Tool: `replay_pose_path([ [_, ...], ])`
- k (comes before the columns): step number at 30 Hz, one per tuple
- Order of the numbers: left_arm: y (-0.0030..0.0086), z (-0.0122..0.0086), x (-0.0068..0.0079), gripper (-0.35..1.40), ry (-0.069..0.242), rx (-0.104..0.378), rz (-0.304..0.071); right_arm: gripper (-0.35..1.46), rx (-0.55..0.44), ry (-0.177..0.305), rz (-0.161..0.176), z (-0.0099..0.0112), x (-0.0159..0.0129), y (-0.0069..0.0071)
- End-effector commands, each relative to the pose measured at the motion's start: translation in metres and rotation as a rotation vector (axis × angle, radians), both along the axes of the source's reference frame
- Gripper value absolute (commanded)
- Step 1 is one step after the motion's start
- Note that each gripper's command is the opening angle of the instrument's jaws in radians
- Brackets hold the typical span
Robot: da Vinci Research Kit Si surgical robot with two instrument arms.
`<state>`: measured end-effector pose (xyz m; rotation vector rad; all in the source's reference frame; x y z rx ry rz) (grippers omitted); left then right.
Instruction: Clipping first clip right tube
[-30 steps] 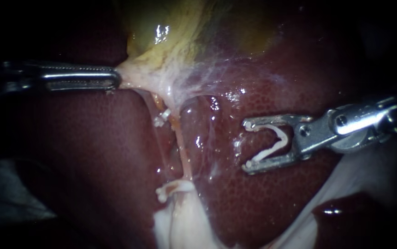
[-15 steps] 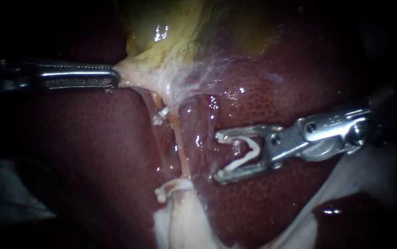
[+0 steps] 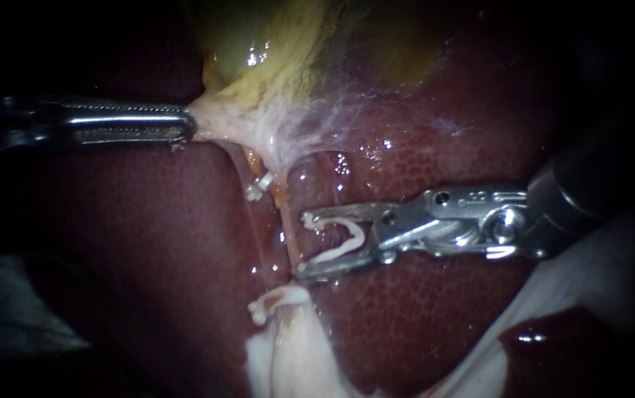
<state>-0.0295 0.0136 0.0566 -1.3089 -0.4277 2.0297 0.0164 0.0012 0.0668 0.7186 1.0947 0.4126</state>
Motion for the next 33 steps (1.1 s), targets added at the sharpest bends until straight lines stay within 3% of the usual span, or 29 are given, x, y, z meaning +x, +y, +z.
replay_pose_path([
  [1,0.0,0.0001,0.0,-0.35,0.001,0.0,-0.001,0.46,0.013,0.002,0.0,0.0003,0.0002,-0.0002],
  [15,0.0,0.0,-0.0003,-0.35,0.002,0.0,-0.002,0.47,0.158,0.095,-0.014,0.0027,0.0025,-0.0023],
  [28,0.0,0.0,-0.0003,-0.35,0.002,0.0,-0.002,0.45,0.236,0.224,-0.032,-0.0015,0.0031,-0.0024],
  [33,0.0,0.0,-0.0003,-0.35,0.002,0.0,-0.002,0.42,0.243,0.229,-0.029,-0.002,0.0032,-0.0024],
])
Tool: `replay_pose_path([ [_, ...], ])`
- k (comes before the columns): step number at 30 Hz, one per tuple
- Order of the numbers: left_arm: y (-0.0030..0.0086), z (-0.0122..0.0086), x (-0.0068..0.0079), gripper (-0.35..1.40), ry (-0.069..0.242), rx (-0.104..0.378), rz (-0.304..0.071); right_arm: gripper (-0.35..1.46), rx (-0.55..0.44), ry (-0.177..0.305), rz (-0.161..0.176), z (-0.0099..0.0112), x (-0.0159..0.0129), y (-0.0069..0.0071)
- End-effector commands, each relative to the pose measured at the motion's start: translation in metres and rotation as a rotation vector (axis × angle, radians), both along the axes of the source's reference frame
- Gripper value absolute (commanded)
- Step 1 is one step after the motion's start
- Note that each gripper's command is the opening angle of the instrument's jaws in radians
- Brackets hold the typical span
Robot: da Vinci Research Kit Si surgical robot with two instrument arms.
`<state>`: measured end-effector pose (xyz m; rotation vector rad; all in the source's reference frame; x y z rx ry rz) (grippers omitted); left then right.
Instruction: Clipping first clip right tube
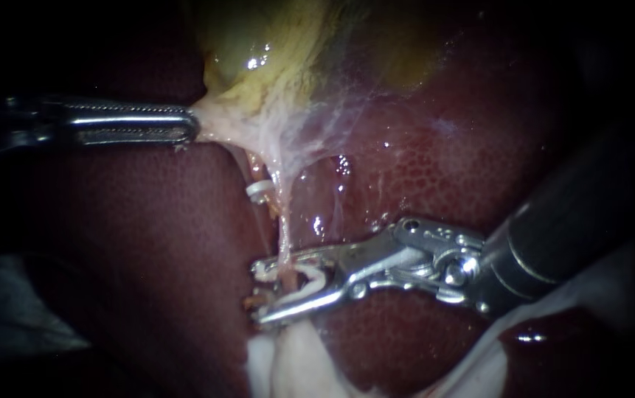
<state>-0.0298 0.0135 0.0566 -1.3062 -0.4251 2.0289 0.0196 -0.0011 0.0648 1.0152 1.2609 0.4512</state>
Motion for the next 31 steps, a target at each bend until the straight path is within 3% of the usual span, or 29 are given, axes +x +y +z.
replay_pose_path([
  [1,0.0,0.0,0.0,-0.35,0.0,0.0,0.0,0.41,-0.001,-0.001,0.0,0.0,-0.0001,0.0],
  [14,0.0001,0.0,-0.0001,-0.35,0.0,0.0,0.0,-0.06,0.06,-0.023,-0.001,0.0,-0.0007,-0.0002],
  [17,0.0001,0.0,-0.0001,-0.35,0.0,0.0,0.0,-0.35,0.076,-0.029,-0.002,0.0,-0.0008,-0.0002],
  [31,0.0001,0.0001,-0.0001,-0.35,0.0,0.0,0.0,-0.35,0.106,-0.04,-0.006,-0.0001,-0.0011,-0.0009],
])
